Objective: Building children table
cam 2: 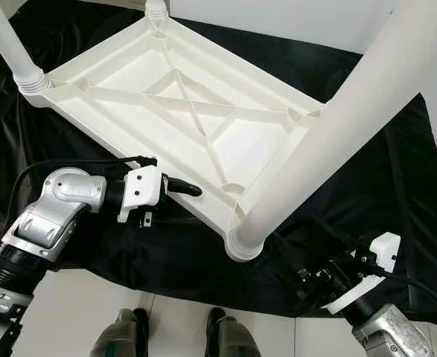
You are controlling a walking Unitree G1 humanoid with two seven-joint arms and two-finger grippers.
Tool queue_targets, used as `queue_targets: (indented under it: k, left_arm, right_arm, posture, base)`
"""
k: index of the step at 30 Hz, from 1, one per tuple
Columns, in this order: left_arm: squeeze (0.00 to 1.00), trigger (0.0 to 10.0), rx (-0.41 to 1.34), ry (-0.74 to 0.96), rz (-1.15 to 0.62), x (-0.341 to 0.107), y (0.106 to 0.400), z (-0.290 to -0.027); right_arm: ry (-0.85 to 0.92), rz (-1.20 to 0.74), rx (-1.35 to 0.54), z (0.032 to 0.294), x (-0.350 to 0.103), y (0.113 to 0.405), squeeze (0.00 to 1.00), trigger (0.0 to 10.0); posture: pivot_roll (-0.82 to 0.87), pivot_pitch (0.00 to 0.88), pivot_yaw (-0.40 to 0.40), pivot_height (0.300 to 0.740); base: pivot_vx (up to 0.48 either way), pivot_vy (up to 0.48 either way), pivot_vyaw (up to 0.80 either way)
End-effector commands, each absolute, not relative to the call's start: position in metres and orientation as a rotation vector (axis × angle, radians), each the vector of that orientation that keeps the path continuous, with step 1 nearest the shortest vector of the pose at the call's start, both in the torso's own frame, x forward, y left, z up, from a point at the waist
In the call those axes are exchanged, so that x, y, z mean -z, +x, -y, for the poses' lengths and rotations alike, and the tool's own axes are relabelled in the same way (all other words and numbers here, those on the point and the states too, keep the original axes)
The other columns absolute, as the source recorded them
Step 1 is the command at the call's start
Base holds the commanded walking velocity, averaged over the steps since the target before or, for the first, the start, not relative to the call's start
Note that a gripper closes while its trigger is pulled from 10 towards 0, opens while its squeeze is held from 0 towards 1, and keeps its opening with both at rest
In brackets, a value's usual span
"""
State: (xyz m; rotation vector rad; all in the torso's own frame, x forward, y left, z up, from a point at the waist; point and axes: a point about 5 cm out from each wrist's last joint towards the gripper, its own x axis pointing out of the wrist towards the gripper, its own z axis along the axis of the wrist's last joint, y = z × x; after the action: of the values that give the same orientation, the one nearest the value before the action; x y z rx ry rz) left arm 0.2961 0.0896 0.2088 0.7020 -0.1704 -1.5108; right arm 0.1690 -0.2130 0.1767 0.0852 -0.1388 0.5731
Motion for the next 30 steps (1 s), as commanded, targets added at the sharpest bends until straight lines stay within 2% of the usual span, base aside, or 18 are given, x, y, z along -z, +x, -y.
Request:
queue_targets:
  k: [1, 10, 14, 21, 29, 30]
  left_arm:
    - [0.0, 10.0, 1.449, 0.702, 0.192, -0.209, 0.299, -0.089]
    - [0.0, 10.0, 1.459, 0.819, 0.115, -0.18, 0.307, -0.079]
    - [0.0, 10.0, 1.343, 0.917, 0.137, -0.174, 0.324, -0.067]
    - [0.0, 10.0, 1.268, 0.926, 0.171, -0.184, 0.34, -0.057]
    - [0.0, 10.0, 1.302, 0.943, 0.114, -0.177, 0.342, -0.06]
    - [0.0, 5.1, 1.309, 0.936, 0.102, -0.175, 0.342, -0.062]
  right_arm:
    - [0.086, 0.137, -0.579, 0.213, -0.175, 0.166, 0.0, 10.0]
    - [0.076, 0.163, -0.575, 0.212, -0.179, 0.168, 0.0, 10.0]
    - [0.082, 0.177, -0.556, 0.211, -0.179, 0.167, 0.0, 10.0]
    - [0.091, 0.186, -0.544, 0.208, -0.178, 0.166, 0.0, 10.0]
    - [0.092, 0.185, -0.533, 0.209, -0.176, 0.164, 0.0, 10.0]
    - [0.092, 0.184, -0.532, 0.209, -0.176, 0.164, 0.0, 10.0]
  posture:
    - [-0.03, 0.249, -0.02, 0.74]
    - [-0.04, 0.241, 0.0, 0.74]
    - [-0.06, 0.236, 0.018, 0.74]
    - [-0.07, 0.237, 0.031, 0.74]
    - [-0.07, 0.237, 0.035, 0.74]
    - [-0.07, 0.236, 0.036, 0.74]
  base:
    - [0.0, 0.0, 0.0]
    - [0.0, 0.0, 0.0]
    - [0.0, 0.0, 0.0]
    - [0.0, 0.0, 0.0]
    - [0.0, 0.0, 0.0]
    - [0.0, 0.0, 0.0]
